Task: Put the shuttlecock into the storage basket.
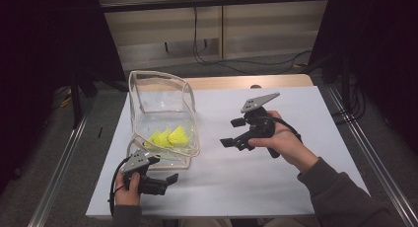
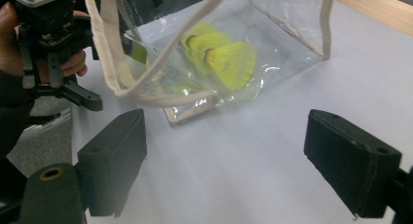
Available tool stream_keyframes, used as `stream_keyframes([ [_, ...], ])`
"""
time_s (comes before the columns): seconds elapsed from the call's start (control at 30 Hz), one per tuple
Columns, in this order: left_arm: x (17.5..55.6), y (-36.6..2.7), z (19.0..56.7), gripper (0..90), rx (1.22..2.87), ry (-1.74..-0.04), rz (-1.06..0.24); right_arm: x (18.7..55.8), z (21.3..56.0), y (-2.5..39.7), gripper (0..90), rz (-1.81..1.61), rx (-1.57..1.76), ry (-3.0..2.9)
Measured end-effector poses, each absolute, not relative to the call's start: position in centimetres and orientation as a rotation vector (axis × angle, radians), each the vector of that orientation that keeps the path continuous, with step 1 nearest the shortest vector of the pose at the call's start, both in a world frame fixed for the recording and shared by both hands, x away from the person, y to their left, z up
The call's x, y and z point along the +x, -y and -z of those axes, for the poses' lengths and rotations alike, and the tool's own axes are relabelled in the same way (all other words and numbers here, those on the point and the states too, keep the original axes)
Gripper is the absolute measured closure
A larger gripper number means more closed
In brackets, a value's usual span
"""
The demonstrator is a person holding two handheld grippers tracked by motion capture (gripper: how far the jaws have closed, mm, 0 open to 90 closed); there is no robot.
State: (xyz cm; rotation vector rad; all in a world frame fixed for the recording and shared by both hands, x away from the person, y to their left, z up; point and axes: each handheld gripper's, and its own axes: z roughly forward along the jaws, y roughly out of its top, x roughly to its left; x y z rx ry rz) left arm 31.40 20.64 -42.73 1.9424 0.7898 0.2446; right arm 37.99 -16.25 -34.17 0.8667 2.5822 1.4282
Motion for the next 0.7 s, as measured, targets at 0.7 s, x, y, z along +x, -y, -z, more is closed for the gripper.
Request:
stream_keyframes([
  [0.7,31.4,-20.7,42.7,3.0,1.937,-0.79,-0.251,36.4,37.6,20.3,14.4,-1.414,0.923,-2.548],
])
